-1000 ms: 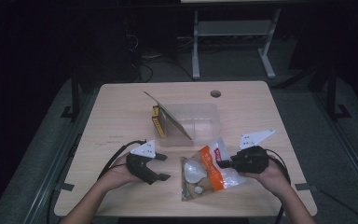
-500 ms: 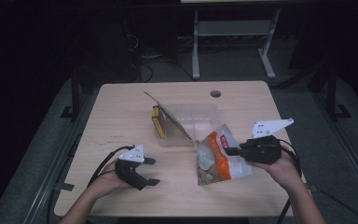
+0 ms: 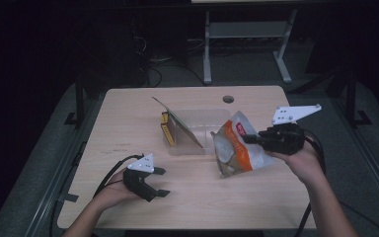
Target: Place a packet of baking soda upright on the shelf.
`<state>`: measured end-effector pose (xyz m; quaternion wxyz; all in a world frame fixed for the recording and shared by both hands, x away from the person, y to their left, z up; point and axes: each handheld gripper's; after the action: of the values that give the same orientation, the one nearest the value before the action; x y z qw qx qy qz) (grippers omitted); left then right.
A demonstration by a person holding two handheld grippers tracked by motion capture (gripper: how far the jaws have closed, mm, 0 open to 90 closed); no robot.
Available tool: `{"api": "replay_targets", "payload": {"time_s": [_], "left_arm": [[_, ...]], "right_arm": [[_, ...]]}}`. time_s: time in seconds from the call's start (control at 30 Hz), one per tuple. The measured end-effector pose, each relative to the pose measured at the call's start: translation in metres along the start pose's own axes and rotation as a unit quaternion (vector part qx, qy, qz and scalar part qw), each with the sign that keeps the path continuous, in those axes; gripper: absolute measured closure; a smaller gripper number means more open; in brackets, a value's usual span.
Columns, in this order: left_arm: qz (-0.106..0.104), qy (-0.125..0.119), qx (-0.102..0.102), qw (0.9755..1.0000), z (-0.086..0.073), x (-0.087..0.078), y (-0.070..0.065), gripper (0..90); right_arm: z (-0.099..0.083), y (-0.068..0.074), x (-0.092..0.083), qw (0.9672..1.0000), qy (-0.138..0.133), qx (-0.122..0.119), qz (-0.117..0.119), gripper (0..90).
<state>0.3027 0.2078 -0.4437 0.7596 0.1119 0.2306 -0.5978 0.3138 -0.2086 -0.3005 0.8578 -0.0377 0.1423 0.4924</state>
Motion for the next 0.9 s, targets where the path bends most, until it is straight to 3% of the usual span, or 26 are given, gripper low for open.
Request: {"api": "replay_targets", "payload": {"time_s": [0.23, 0.6, 0.9], "left_arm": [[-0.005, 0.009, 0.004, 0.9999, -0.001, 0.003, -0.001, 21.1], [-0.005, 0.011, 0.008, 0.9999, -0.002, 0.005, -0.001, 21.2], [-0.009, 0.017, 0.007, 0.9998, -0.002, 0.007, -0.002, 21.2]], "right_arm": [[0.023, -0.011, 0.015, 0.9993, 0.027, -0.014, -0.024, 90.0], [0.054, -0.038, 0.041, 0.9977, 0.043, -0.025, -0.047, 90.0], [0.062, -0.057, 0.063, 0.9961, 0.062, -0.019, -0.059, 90.0]]}}
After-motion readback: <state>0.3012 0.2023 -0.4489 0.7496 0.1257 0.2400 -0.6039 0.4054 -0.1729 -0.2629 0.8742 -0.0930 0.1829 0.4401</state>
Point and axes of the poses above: each handheld gripper's, and its own axes: x roughly forward along the jaws, z roughly out of its top, y roughly to its left, and after that the axes turned 14 degrees about -y, right-handed
